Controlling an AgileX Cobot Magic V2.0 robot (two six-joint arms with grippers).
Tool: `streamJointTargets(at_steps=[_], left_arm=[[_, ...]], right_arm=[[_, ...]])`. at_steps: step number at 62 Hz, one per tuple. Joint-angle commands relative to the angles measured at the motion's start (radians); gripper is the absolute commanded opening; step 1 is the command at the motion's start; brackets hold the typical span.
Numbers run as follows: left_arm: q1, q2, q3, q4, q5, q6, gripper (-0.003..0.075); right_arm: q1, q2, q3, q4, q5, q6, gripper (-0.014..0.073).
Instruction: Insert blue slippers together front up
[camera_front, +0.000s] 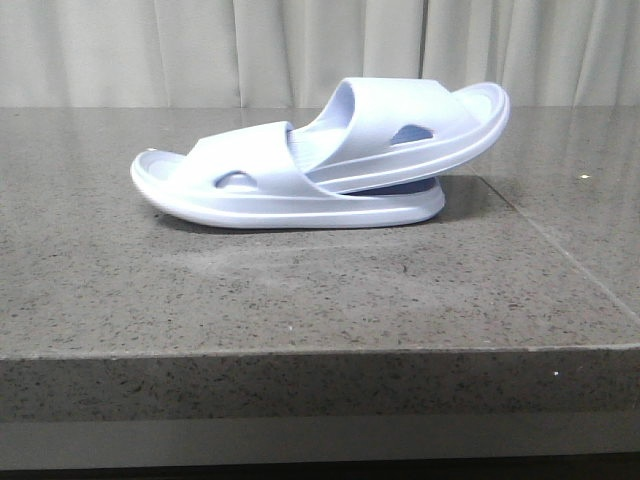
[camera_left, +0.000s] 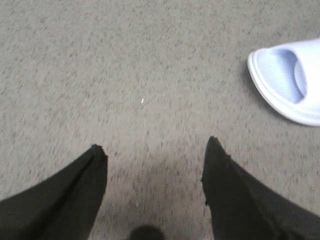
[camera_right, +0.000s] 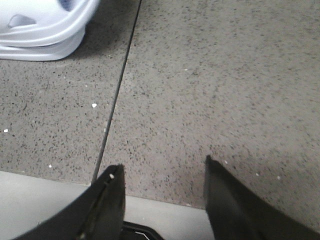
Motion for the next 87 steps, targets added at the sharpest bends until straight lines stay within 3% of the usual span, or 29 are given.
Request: streamJointTargets(at_steps=[1, 14, 28, 33, 43, 52, 54, 87], left_arm=[[-0.005, -0.086, 0.024, 0.023, -0.021, -0.04, 0.0421], [-0.005, -0.219, 0.093, 0.219, 0.061, -0.195, 0.0421], [-0.005, -0.275, 0.114, 0.191, 0.056, -0.195, 0.0405], [-0.005, -0.275, 0.114, 0.181, 0.048, -0.195, 0.0343], [-0.005, -0.275, 0.114, 0.163, 0.036, -0.195, 0.0126], [-0.005, -0.275, 0.114, 0.163, 0.033, -0.195, -0.0022], [-0.005, -0.275, 0.114, 0.163, 0.032, -0.195, -0.002], [-0.005, -0.275, 0.114, 0.163, 0.035, -0.195, -0.002]], right_arm=[[0.003, -0.058, -0.03, -0.005, -0.003, 0.02, 0.0394], [0.003, -0.165, 0.01, -0.005, 0.032, 0.02, 0.0394], [0.003, -0.227, 0.079, -0.005, 0.022, 0.02, 0.0374], [0.003, -0.23, 0.092, -0.004, 0.016, 0.02, 0.0286], [0.003, -0.23, 0.102, -0.002, 0.013, 0.02, 0.0073], [0.003, -0.23, 0.103, 0.0, 0.009, 0.02, -0.0096], [0.003, -0.23, 0.103, 0.0, 0.009, 0.02, -0.0125], [0.003, -0.23, 0.103, 0.0, 0.001, 0.019, -0.0118]])
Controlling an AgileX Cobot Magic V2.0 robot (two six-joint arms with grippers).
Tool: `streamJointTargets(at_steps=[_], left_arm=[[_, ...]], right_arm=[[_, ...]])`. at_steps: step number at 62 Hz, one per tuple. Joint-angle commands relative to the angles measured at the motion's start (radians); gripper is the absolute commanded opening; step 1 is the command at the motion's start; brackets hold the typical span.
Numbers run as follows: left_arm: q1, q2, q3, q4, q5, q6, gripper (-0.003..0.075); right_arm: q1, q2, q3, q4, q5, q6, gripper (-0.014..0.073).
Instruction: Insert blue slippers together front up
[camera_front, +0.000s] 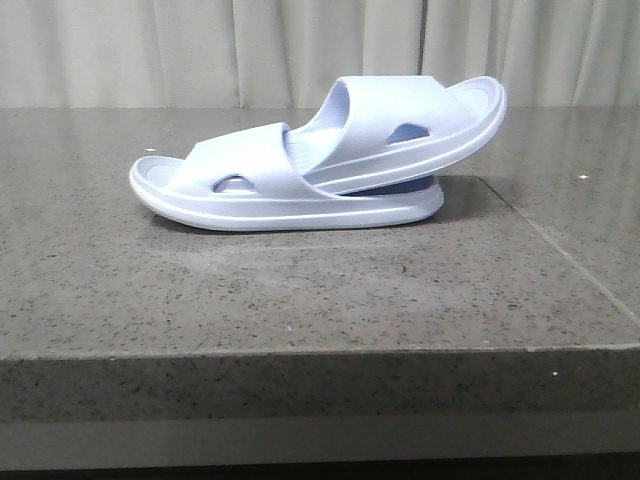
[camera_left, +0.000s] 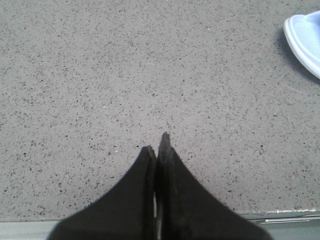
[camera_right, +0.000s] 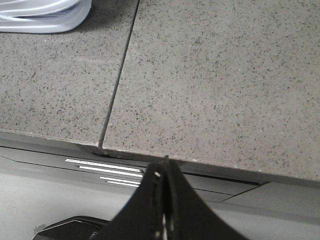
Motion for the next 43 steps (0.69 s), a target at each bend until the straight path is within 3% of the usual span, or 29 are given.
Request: streamJointTargets(at_steps=[1, 22, 43], left_arm=[[-0.005, 0.0, -0.024, -0.009, -0.068, -0.008, -0.002], [-0.003, -0.086, 0.016, -0.009, -0.106, -0.008, -0.002], [0.036, -0.39, 0.442, -0.067, -0.672, -0.008, -0.002]], right_arm=[[0.003, 0.005, -0.022, 0.009, -0.06, -0.003, -0.0118], [0.003, 0.005, -0.022, 0.009, -0.059, -0.003, -0.0118], [0.003, 0.005, -0.022, 0.009, -0.059, -0.003, -0.0118]])
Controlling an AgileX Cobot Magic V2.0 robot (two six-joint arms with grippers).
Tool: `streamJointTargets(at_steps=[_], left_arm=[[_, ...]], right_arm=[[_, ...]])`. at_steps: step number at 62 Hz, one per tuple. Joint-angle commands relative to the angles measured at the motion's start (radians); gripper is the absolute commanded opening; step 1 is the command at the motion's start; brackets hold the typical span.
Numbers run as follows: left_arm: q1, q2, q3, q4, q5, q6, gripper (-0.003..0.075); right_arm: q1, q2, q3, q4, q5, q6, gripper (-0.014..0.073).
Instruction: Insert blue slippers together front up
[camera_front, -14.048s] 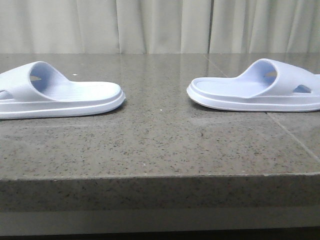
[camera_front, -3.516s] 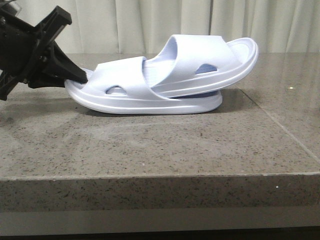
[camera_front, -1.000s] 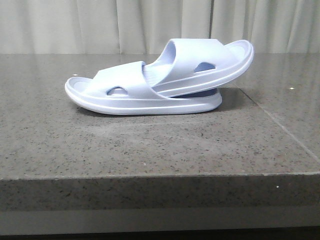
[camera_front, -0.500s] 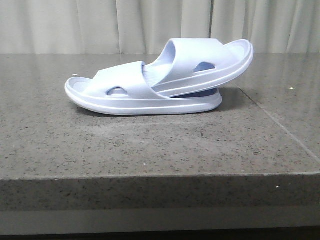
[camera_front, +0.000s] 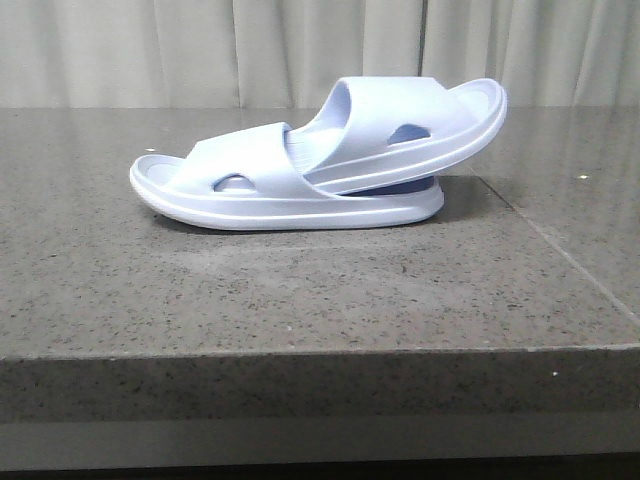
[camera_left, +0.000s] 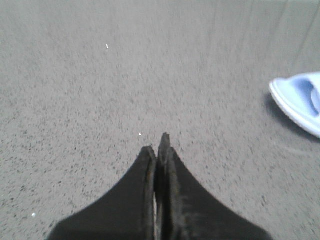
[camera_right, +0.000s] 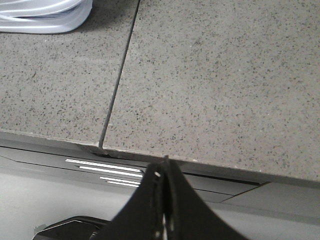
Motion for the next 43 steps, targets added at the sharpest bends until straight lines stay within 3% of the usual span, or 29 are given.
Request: streamJointTargets(at_steps=[1, 18, 43], left_arm=[[0.012, -0.065, 0.09, -0.033, -0.237, -0.009, -0.002], [0.012, -0.222, 0.323, -0.035, -0.48, -0.009, -0.002], [0.014, -0.284, 0.342, -0.023, -0.521, -0.009, -0.002]], right_arm=[[0.003, 0.005, -0.022, 0.009, -0.057, -0.003, -0.0118], [0.003, 0.005, -0.022, 0.009, -0.057, -0.003, -0.0118], [0.003, 0.005, -0.022, 0.009, -0.056, -0.003, -0.0118]])
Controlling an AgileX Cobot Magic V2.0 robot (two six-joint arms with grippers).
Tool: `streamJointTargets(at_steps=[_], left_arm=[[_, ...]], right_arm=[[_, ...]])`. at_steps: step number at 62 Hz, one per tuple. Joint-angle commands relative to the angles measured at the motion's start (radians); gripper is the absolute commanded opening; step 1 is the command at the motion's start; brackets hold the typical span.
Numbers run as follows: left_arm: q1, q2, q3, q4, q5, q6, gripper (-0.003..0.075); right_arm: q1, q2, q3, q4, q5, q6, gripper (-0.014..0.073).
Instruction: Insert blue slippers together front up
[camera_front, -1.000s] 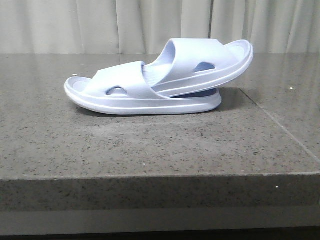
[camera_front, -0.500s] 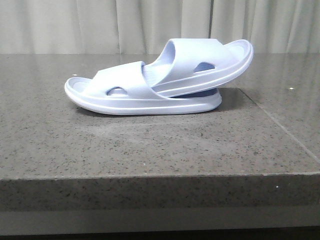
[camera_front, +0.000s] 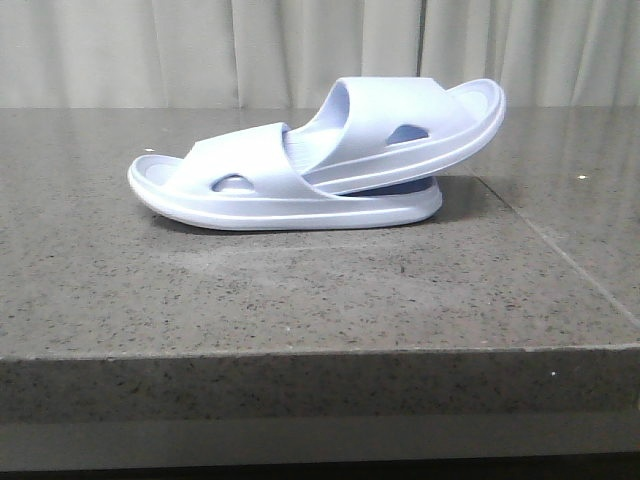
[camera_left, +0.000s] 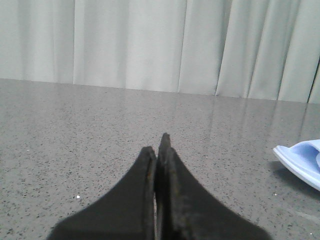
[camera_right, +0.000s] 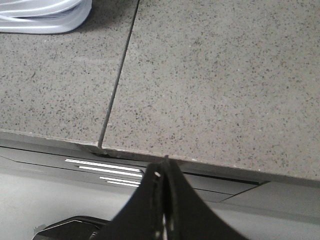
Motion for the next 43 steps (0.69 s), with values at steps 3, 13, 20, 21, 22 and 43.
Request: streamJointTargets(at_steps=[3, 13, 20, 21, 22, 43], left_arm=[[0.0, -0.018, 0.005, 0.014, -0.088, -0.007, -0.002], [0.0, -0.018, 0.005, 0.03, -0.088, -0.007, -0.002], [0.0, -0.017, 0.005, 0.055, -0.088, -0.007, -0.002], [0.0, -0.017, 0.005, 0.055, -0.088, -0.007, -0.002], [0.0, -0.017, 0.005, 0.055, -0.088, -0.007, -0.002], [0.0, -0.017, 0.005, 0.049, -0.086, -0.007, -0.002]], right_arm=[[0.003, 0.005, -0.022, 0.009, -0.056, -0.003, -0.0118], [0.003, 0.005, -0.022, 0.009, -0.056, -0.003, -0.0118], [0.003, 0.005, -0.022, 0.009, -0.056, -0.003, -0.0118], [0.003, 0.005, -0.022, 0.009, -0.056, -0.003, -0.0118], [0.003, 0.005, -0.022, 0.009, -0.056, -0.003, -0.0118], [0.003, 0.005, -0.022, 0.009, -0.056, -0.003, -0.0118]])
